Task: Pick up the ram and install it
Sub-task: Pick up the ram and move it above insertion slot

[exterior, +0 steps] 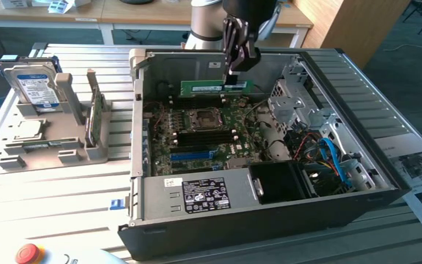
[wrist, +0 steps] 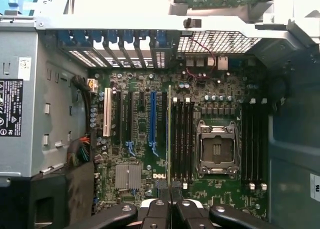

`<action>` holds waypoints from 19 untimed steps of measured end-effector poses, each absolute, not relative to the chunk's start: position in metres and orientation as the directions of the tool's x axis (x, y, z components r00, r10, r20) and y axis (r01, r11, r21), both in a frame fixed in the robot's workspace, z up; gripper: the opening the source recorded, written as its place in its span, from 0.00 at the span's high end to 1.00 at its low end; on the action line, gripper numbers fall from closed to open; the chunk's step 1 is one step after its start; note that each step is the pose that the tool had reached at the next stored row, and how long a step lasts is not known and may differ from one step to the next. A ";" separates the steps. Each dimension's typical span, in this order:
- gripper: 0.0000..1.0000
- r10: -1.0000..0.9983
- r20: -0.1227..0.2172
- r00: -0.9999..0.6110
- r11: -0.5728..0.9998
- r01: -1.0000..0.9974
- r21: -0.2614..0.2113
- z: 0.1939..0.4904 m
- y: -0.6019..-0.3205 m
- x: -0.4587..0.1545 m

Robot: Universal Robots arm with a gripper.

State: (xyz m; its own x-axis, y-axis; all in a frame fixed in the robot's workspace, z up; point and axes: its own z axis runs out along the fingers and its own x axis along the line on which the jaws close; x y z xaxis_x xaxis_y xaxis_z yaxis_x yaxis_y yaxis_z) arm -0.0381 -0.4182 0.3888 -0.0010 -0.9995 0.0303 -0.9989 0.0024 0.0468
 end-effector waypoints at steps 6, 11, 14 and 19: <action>0.88 -1.000 0.030 -0.001 0.002 -0.999 0.047 0.388 -0.409 -0.037; 0.88 -1.000 0.030 -0.001 0.002 -0.999 0.047 0.387 -0.402 -0.035; 0.88 -1.000 0.030 -0.001 0.002 -0.999 0.047 0.387 -0.397 -0.035; 0.88 -1.000 0.030 -0.001 0.002 -0.999 0.047 0.386 -0.393 -0.035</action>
State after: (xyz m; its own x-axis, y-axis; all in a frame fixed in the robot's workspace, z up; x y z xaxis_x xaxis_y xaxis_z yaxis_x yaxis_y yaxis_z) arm -0.0345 -0.3934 0.3864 -0.0009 -0.9995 0.0303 -0.9989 0.0023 0.0467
